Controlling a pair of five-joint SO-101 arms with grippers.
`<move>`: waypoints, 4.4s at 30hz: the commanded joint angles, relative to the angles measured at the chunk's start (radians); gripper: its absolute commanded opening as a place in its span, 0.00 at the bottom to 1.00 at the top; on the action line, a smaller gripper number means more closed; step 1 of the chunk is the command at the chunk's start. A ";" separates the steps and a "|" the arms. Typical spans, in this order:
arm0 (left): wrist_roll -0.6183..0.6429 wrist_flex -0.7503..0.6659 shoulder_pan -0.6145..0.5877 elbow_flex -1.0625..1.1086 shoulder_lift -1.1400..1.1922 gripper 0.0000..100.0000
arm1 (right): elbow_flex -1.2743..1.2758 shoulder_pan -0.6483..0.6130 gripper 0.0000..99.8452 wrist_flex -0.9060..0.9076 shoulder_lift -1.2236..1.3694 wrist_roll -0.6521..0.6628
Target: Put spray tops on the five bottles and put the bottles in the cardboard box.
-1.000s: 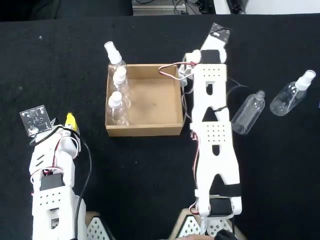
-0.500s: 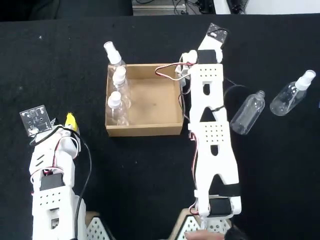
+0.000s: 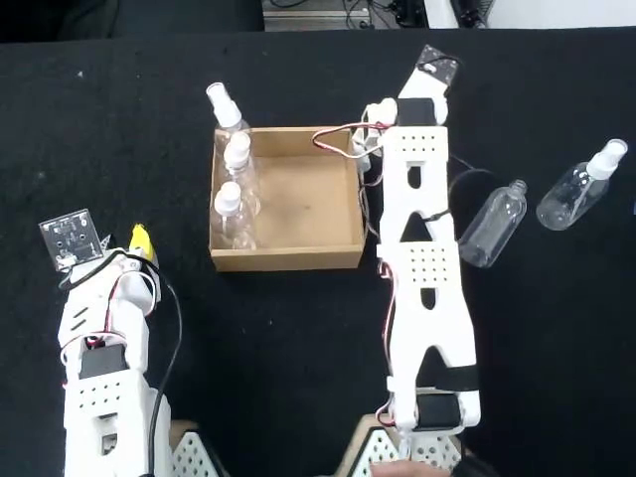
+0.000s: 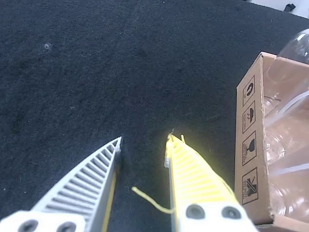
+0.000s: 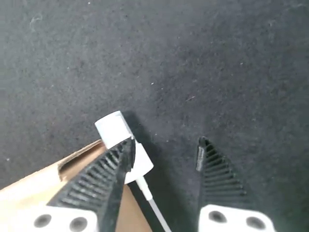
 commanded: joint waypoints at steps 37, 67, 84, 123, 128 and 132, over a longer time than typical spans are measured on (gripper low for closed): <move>-0.011 -0.025 -0.008 -0.010 -0.017 0.13 | -0.045 -0.029 0.18 0.012 0.022 0.003; -0.011 -0.025 -0.008 -0.012 -0.017 0.13 | -0.044 -0.015 0.18 0.132 -0.136 0.127; -0.011 -0.025 -0.008 -0.012 -0.017 0.13 | -0.044 -0.038 0.18 0.097 0.008 0.135; -0.011 -0.025 -0.008 -0.012 -0.017 0.13 | -0.048 0.080 0.18 0.031 -0.016 0.120; -0.011 -0.025 -0.008 -0.012 -0.017 0.13 | -0.050 0.160 0.18 0.037 -0.018 0.215; -0.011 -0.025 -0.008 -0.012 -0.017 0.13 | -0.050 0.184 0.18 0.057 -0.030 0.253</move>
